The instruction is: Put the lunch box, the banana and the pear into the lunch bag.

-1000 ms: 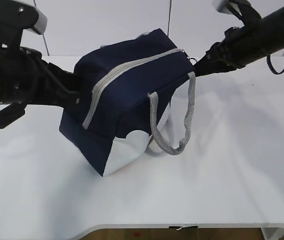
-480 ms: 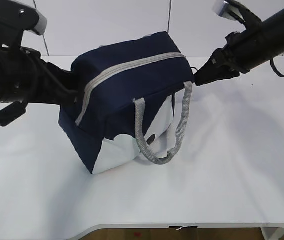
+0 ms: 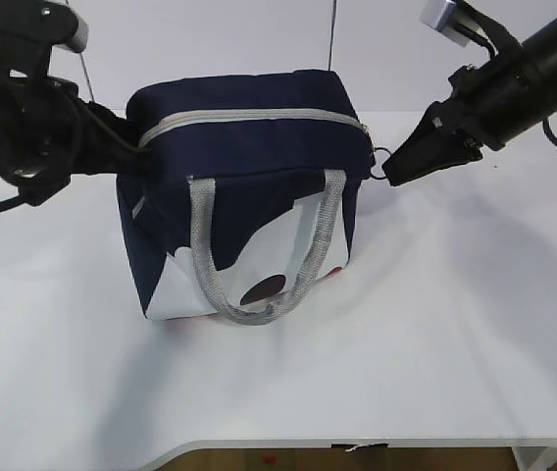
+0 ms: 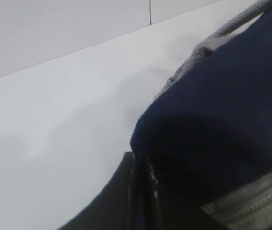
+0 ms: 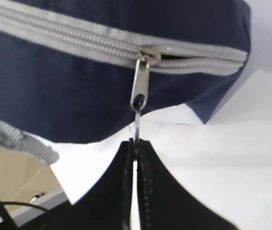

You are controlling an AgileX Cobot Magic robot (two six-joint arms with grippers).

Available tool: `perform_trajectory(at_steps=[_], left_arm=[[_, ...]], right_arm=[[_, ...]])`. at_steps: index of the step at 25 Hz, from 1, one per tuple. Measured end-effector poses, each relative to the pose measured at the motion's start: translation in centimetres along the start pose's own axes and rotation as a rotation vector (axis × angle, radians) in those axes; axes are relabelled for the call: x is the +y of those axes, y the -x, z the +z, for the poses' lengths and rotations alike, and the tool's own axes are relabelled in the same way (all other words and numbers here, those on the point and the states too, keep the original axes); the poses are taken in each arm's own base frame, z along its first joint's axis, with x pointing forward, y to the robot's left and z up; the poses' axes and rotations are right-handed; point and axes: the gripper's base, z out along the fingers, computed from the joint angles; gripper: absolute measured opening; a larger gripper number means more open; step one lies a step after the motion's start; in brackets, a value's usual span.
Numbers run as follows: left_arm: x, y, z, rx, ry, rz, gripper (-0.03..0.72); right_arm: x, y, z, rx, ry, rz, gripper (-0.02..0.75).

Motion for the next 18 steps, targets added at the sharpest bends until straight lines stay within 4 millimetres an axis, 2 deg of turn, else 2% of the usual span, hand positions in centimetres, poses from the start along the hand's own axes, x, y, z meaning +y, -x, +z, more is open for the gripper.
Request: perform_trajectory(at_steps=[5, 11, 18], left_arm=[[0.0, 0.8, 1.6, -0.008, 0.002, 0.028, -0.008], [1.4, 0.9, 2.9, -0.005, 0.040, 0.022, -0.008], [1.9, 0.9, 3.1, -0.003, 0.053, 0.018, -0.008]], right_arm=[[0.3, -0.2, -0.1, 0.026, 0.025, 0.009, 0.006], [1.1, 0.0, -1.0, 0.011, 0.016, -0.001, 0.006], [1.2, 0.1, -1.0, 0.010, 0.018, 0.001, 0.006]])
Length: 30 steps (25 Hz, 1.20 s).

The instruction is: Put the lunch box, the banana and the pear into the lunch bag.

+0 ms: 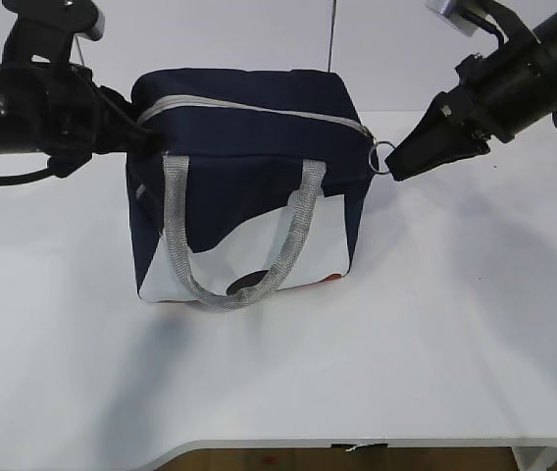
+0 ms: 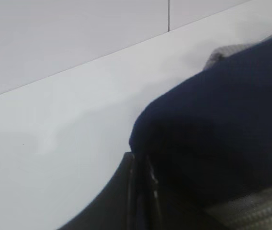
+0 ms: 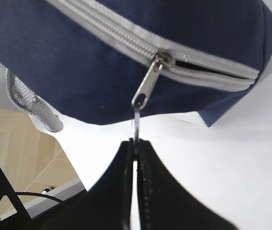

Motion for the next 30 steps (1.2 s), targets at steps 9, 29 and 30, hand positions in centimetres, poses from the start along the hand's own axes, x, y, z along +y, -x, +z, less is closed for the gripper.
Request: perform_trajectory(at_steps=[9, 29, 30], left_arm=[[-0.1, 1.8, -3.3, 0.022, -0.040, 0.083, 0.077], [-5.3, 5.8, -9.1, 0.044, -0.185, 0.499, 0.265], [-5.8, 6.1, -9.3, 0.020, -0.194, 0.522, 0.262]], right_arm=[[0.0, 0.0, 0.0, 0.003, 0.004, 0.000, 0.006], [0.0, 0.0, 0.0, 0.003, 0.004, 0.000, 0.006], [0.0, 0.0, 0.0, 0.003, 0.004, 0.000, 0.006]])
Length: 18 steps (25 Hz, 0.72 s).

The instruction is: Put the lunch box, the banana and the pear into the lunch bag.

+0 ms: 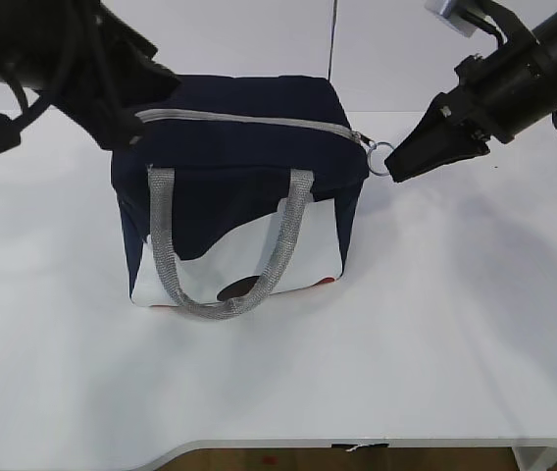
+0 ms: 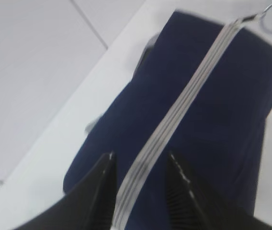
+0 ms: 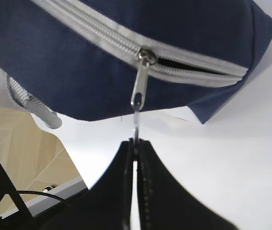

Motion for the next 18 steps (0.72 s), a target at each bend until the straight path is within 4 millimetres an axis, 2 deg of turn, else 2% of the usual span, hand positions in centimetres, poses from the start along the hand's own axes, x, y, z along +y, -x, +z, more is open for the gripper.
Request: perform_trajectory(at_steps=[6, 13, 15, 18], left_arm=[[-2.1, 1.7, -0.2, -0.085, -0.040, 0.065, 0.257], [-5.3, 1.6, 0.8, 0.020, -0.120, 0.256, 0.261], [-6.0, 2.0, 1.1, 0.027, -0.138, 0.282, 0.290], [-6.6, 2.5, 1.6, 0.019, -0.152, 0.295, 0.399]], right_arm=[[0.0, 0.0, 0.0, 0.000, 0.000, 0.000, 0.006], [0.0, 0.0, 0.0, -0.001, 0.001, 0.000, 0.006], [0.0, 0.0, 0.0, -0.001, 0.001, 0.000, 0.006], [0.0, 0.0, 0.0, -0.004, 0.003, 0.002, 0.006]])
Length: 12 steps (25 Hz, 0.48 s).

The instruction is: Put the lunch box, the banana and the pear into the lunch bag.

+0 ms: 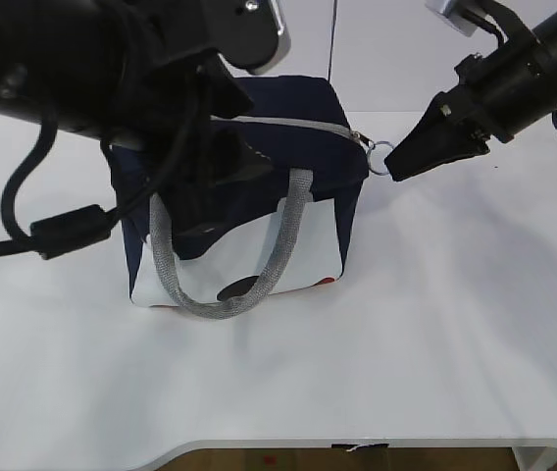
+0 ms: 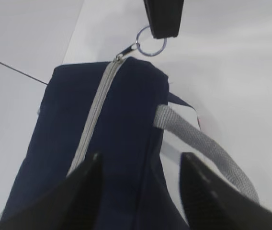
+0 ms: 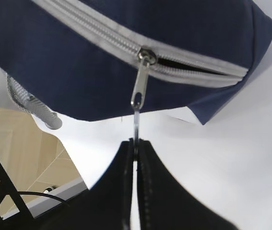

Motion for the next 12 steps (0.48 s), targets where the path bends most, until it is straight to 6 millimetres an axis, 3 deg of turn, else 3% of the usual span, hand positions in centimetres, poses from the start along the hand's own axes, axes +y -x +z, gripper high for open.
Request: perform_trajectory(at_steps=[4, 12], left_arm=[[0.2, 0.5, 0.6, -0.008, 0.004, 0.005, 0.540], [-1.8, 1.0, 2.9, 0.021, -0.018, 0.180, 0.573]], right_arm=[[0.0, 0.0, 0.0, -0.005, 0.004, 0.002, 0.006], [0.2, 0.2, 0.0, -0.026, 0.019, 0.012, 0.006]])
